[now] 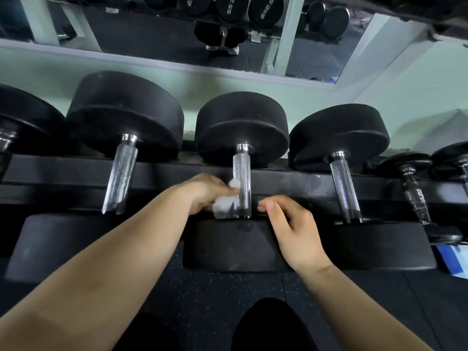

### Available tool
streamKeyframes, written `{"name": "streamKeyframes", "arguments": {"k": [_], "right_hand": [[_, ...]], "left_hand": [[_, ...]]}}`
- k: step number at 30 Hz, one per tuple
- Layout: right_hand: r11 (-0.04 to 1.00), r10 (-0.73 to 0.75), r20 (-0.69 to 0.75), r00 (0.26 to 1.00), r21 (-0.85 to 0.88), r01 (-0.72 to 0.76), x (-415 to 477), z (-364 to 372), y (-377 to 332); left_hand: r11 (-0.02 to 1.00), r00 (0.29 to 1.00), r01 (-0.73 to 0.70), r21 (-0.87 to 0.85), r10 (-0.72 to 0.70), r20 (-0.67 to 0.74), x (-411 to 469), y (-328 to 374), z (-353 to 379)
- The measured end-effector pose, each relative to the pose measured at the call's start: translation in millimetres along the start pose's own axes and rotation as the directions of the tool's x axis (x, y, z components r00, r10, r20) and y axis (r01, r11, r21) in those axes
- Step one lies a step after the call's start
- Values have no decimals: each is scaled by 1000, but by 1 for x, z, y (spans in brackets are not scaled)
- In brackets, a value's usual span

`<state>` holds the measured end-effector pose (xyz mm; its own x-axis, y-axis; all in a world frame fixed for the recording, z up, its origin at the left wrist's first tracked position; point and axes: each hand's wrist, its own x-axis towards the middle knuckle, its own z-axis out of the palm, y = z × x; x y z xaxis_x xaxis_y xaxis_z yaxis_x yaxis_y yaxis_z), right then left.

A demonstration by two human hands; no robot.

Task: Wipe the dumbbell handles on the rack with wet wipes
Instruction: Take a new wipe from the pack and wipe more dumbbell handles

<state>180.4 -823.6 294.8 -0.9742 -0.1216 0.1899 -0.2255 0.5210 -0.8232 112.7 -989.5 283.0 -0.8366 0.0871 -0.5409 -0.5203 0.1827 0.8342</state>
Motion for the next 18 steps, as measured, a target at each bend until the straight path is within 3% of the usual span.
{"name": "streamKeyframes", "arguments": {"k": [2,6,7,13,15,18], "right_hand": [[1000,5,7,1000,-3,-5,0,0,0],[1000,-1,-8,1000,25,1,1,1,3],[999,1,-13,1000,38,-1,1,2,4],[1000,12,-4,1000,25,-12,1,1,5],[1000,17,0,1000,13,-17,1,1,5],[1000,15,-3,1000,8,-15,1,1,5]], "left_hand": [[994,1000,6,108,-9,22,-2,-2,-2],[938,989,-114,-328,78,-122,6,15,5],[929,986,-128,-346,83,-141,9,20,5],[996,999,-6,-85,10,48,0,5,3],[1000,1000,-6,-20,6,19,2,0,4],[982,990,-73,-177,49,-134,13,6,8]]}}
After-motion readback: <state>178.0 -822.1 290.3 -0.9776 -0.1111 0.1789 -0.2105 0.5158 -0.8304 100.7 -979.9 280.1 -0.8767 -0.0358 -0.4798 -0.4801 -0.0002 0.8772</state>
